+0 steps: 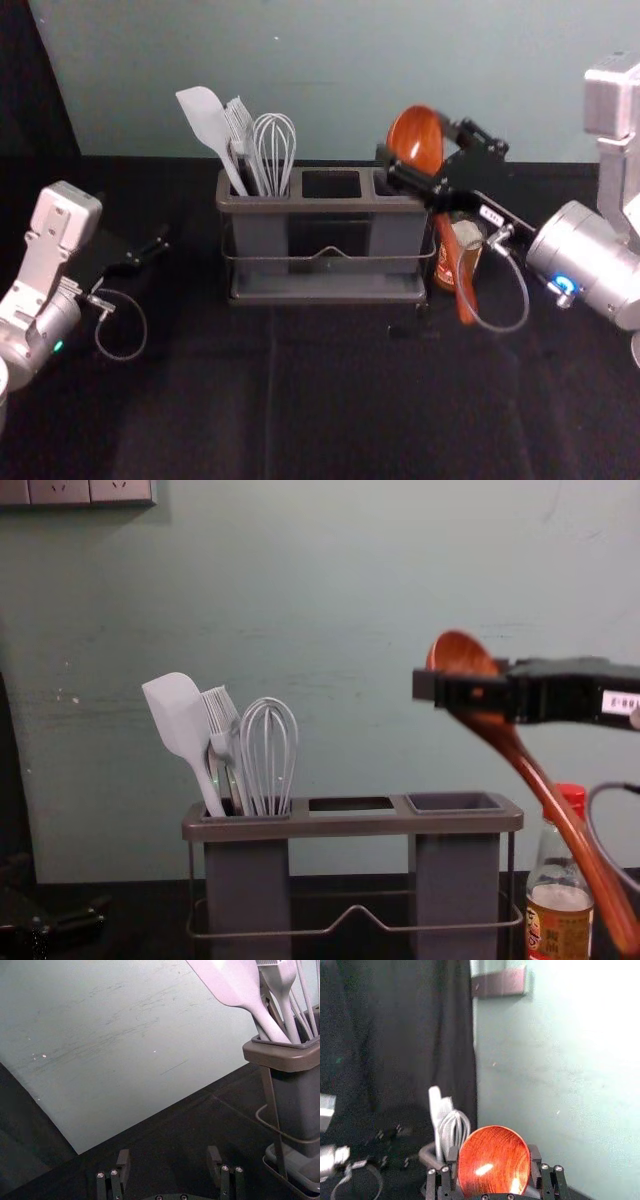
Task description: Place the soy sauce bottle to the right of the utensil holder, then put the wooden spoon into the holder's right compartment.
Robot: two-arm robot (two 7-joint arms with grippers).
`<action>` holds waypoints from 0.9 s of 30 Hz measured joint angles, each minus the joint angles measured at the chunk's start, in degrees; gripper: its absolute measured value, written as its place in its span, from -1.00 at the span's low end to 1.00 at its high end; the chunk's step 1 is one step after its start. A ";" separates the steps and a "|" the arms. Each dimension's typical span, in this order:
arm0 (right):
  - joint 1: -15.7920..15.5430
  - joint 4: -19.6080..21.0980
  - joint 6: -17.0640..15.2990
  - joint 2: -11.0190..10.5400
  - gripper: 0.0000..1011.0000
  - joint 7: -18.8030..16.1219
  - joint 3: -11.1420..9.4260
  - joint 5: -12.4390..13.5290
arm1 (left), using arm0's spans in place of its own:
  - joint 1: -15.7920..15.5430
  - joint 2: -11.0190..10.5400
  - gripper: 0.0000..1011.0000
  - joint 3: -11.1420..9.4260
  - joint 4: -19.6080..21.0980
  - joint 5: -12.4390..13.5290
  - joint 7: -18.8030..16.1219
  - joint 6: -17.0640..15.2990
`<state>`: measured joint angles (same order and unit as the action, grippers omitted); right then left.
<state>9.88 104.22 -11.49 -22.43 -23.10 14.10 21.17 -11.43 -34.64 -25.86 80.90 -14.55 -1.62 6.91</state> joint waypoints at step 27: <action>8.23 -12.79 20.91 9.51 0.66 7.17 0.80 -6.00 | 0.00 0.00 0.99 0.00 0.00 0.00 0.00 0.00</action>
<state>18.11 91.44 9.43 -12.93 -15.93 14.90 15.16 -11.43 -34.64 -25.86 80.90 -14.55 -1.62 6.91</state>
